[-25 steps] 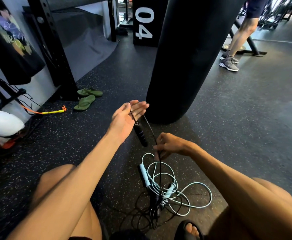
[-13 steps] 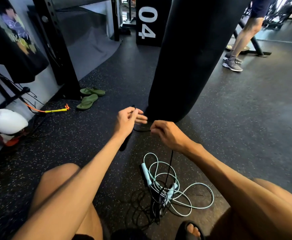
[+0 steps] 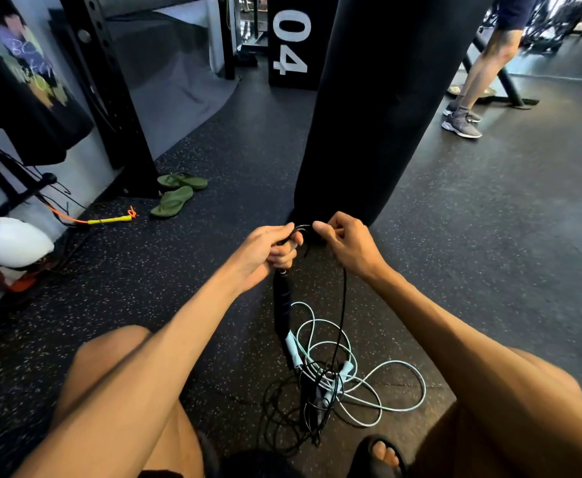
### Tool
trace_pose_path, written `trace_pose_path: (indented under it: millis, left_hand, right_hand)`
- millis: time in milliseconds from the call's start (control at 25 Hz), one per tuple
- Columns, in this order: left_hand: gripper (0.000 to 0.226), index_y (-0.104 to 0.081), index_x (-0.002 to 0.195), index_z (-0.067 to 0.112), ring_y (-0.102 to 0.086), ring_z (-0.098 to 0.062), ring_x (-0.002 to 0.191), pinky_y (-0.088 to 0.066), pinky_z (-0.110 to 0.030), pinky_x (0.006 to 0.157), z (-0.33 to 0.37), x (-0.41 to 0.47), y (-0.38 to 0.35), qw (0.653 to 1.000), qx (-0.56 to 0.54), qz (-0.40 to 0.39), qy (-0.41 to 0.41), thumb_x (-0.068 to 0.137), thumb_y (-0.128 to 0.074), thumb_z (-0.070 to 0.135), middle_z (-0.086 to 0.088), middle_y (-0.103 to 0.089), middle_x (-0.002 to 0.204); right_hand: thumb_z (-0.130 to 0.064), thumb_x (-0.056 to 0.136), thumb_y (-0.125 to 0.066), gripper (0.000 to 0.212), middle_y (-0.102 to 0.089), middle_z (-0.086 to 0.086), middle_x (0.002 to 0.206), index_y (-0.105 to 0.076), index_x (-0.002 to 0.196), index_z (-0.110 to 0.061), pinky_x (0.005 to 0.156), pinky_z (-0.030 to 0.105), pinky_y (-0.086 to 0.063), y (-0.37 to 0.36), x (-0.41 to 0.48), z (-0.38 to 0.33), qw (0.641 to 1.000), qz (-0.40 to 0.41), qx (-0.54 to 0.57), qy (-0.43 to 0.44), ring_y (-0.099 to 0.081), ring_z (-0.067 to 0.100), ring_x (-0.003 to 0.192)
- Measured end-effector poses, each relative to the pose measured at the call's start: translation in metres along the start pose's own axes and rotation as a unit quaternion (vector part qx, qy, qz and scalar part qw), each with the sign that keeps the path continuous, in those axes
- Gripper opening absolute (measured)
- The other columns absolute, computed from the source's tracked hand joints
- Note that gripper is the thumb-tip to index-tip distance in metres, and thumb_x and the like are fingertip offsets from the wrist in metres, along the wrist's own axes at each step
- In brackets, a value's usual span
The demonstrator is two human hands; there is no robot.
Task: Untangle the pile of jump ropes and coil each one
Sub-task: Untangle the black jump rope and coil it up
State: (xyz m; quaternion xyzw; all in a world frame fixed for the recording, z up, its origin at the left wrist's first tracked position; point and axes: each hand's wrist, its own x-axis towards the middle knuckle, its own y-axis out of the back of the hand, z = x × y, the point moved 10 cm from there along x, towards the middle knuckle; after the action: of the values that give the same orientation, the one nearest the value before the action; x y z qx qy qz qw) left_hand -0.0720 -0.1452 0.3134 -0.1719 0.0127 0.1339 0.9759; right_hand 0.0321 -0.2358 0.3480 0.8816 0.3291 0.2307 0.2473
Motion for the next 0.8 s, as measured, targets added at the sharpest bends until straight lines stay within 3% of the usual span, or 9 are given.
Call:
trace_pose_path:
  millis: [160,320,440,520,640,720,800]
  left_hand:
    - [0.031,-0.054,0.088,0.005,-0.021,-0.005,0.042,-0.015,-0.024,0.05,0.009,0.003,0.015,0.988,-0.145,0.038,-0.038,0.105,-0.033,0.021,0.009,-0.025,0.048]
    - [0.032,-0.057,0.09,0.004,-0.031,-0.008,0.047,-0.026,-0.024,0.055,0.016,0.003,0.043,0.965,-0.217,0.122,-0.082,0.105,-0.032,0.019,0.005,-0.038,0.053]
    - [0.03,-0.059,0.094,0.001,-0.053,-0.016,0.06,-0.045,-0.027,0.064,0.021,0.002,0.062,0.949,-0.23,0.177,-0.12,0.104,-0.035,0.015,-0.003,-0.059,0.065]
    - [0.029,-0.06,0.096,0.001,-0.067,-0.02,0.07,-0.055,-0.029,0.069,0.024,0.0,0.071,0.949,-0.189,0.209,-0.142,0.104,-0.035,0.013,-0.008,-0.071,0.074]
    - [0.028,-0.06,0.101,-0.003,-0.072,-0.03,0.081,-0.058,-0.033,0.074,0.029,-0.003,0.076,0.956,-0.049,0.236,-0.17,0.105,-0.036,0.012,-0.019,-0.073,0.089]
    - [0.028,-0.06,0.101,-0.006,-0.073,-0.032,0.078,-0.059,-0.033,0.071,0.035,-0.005,0.078,0.947,0.071,0.253,-0.184,0.104,-0.038,0.011,-0.023,-0.072,0.088]
    - [0.026,-0.06,0.098,-0.007,-0.072,-0.024,0.065,-0.057,-0.027,0.062,0.039,-0.004,0.077,0.936,0.163,0.254,-0.18,0.103,-0.04,0.009,-0.018,-0.072,0.078]
  right_hand:
    - [-0.036,0.104,-0.042,0.031,-0.069,0.016,0.061,-0.04,0.093,-0.007,0.053,0.035,-0.05,-0.054,-0.022,0.018,0.967,-0.172,0.14,-0.128,-0.066,0.026,0.051]
    - [-0.024,0.104,-0.047,0.024,-0.075,0.012,0.078,-0.051,0.092,-0.004,0.076,0.048,-0.056,-0.09,-0.057,0.031,0.919,-0.331,0.115,-0.18,-0.071,0.025,0.073]
    - [-0.017,0.099,-0.056,0.027,-0.075,0.005,0.079,-0.067,0.087,0.005,0.064,0.027,-0.055,-0.109,-0.075,0.04,0.889,-0.419,0.073,-0.173,-0.067,0.013,0.067]
    - [-0.014,0.098,-0.058,0.024,-0.074,0.005,0.08,-0.067,0.09,0.007,0.062,0.026,-0.052,-0.116,-0.082,0.038,0.885,-0.434,0.056,-0.158,-0.066,0.012,0.068]
    - [-0.005,0.097,-0.056,0.009,-0.07,0.014,0.077,-0.053,0.089,-0.002,0.057,0.031,-0.054,-0.115,-0.079,0.025,0.903,-0.399,0.08,-0.138,-0.065,0.025,0.064]
    - [-0.002,0.097,-0.053,0.006,-0.066,0.014,0.071,-0.052,0.092,-0.001,0.05,0.03,-0.052,-0.106,-0.069,0.009,0.918,-0.369,0.099,-0.106,-0.062,0.023,0.055]
    - [-0.003,0.097,-0.054,0.007,-0.062,0.007,0.066,-0.058,0.092,0.0,0.048,0.027,-0.048,-0.091,-0.054,-0.01,0.939,-0.33,0.082,-0.044,-0.057,0.018,0.052]
